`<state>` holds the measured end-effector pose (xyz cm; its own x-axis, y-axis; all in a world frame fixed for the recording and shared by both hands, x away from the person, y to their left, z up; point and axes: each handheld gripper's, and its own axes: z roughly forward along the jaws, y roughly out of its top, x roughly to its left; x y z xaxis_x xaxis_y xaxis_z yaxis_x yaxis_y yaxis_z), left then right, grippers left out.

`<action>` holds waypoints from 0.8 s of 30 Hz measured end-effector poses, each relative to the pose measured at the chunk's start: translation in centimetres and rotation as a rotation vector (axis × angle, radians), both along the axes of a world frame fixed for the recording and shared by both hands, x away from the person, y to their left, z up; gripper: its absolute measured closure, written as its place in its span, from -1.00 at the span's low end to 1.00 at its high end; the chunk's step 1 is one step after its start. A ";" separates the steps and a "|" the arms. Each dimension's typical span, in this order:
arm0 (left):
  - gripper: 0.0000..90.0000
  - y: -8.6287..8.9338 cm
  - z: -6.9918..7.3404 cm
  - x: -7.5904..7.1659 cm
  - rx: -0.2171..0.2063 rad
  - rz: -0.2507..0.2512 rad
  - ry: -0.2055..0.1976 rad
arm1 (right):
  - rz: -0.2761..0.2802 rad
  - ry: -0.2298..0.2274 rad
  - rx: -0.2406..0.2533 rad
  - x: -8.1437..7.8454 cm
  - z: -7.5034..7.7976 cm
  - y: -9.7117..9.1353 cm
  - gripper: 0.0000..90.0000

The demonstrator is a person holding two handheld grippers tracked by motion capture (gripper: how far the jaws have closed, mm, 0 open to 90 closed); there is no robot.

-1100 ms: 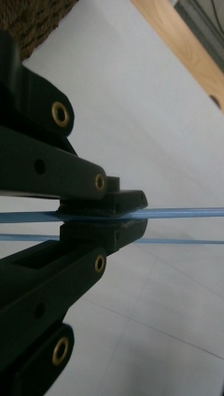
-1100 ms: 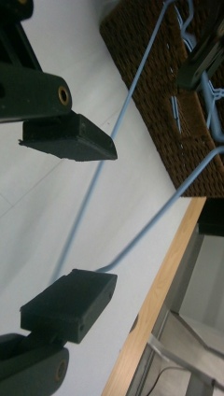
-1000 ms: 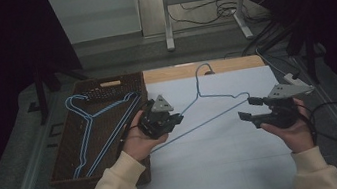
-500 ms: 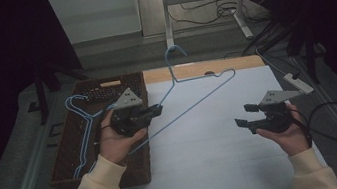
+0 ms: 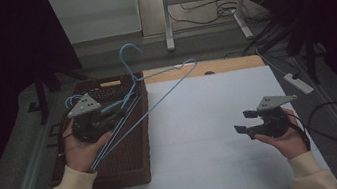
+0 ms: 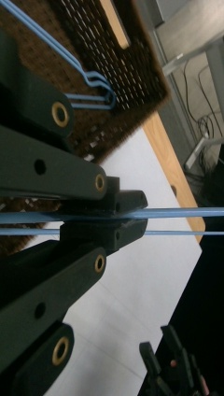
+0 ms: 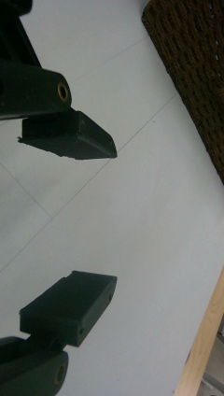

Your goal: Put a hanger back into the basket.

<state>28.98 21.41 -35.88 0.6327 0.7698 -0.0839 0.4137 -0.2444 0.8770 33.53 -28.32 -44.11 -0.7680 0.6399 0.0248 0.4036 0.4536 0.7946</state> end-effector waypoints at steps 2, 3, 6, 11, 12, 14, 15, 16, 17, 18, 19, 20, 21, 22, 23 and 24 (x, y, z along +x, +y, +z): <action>0.92 0.8 -0.2 -0.2 -0.006 0.020 0.001 | 0.001 0.002 -0.001 0.0 -0.1 0.0 -0.26; 0.92 1.2 -0.3 -0.3 -0.008 0.031 0.001 | 0.004 0.006 -0.003 0.0 -0.2 0.0 -0.26; 0.92 2.4 -0.6 -0.6 -0.013 0.061 0.004 | 0.005 0.008 -0.004 0.0 -0.2 0.0 -0.26; 0.92 4.2 -1.2 -1.0 -0.006 0.115 0.004 | 0.005 0.011 -0.004 -0.1 -0.3 -0.1 -0.26; 0.92 4.6 -1.4 -1.1 -0.009 0.123 0.006 | 0.006 0.012 -0.004 -0.1 -0.4 -0.1 -0.26; 0.92 5.4 -1.6 -1.2 -0.003 0.149 0.011 | 0.004 0.019 -0.007 -0.1 -0.6 -0.1 -0.26; 0.92 6.0 -1.9 -1.3 0.003 0.171 0.014 | 0.004 0.020 -0.008 -0.1 -0.7 -0.1 -0.26; 0.92 6.3 -2.0 -1.3 0.009 0.181 0.017 | 0.004 0.021 -0.009 -0.1 -0.7 0.0 -0.26; 0.92 6.3 -2.0 -1.3 0.009 0.181 0.017 | 0.004 0.021 -0.009 -0.1 -0.7 0.0 -0.26; 0.92 6.6 -2.2 -1.3 0.015 0.194 0.018 | 0.005 0.020 -0.009 -0.1 -0.7 0.0 -0.26; 0.92 6.8 -2.3 -1.3 0.017 0.205 0.020 | 0.006 0.020 -0.009 -0.1 -0.7 0.0 -0.26; 0.92 7.0 -2.5 -1.3 0.018 0.213 0.022 | 0.007 0.019 -0.009 -0.1 -0.7 0.0 -0.26; 0.92 7.3 -2.7 -1.2 0.023 0.226 0.027 | 0.008 0.020 -0.008 -0.1 -0.7 0.1 -0.26; 0.92 7.6 -2.9 -1.2 0.028 0.239 0.030 | 0.010 0.019 -0.009 0.0 -0.7 0.1 -0.26; 0.92 7.7 -3.0 -1.1 0.033 0.245 0.033 | 0.012 0.020 -0.009 0.0 -0.7 0.2 -0.27; 0.92 7.9 -3.1 -1.0 0.034 0.251 0.036 | 0.011 0.021 -0.011 0.0 -0.7 0.2 -0.27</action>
<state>27.93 29.27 -39.03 0.4186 0.9051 -0.0742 0.4963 -0.1596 0.8533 33.50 -28.12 -44.80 -0.7747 0.6314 0.0342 0.4151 0.4670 0.7808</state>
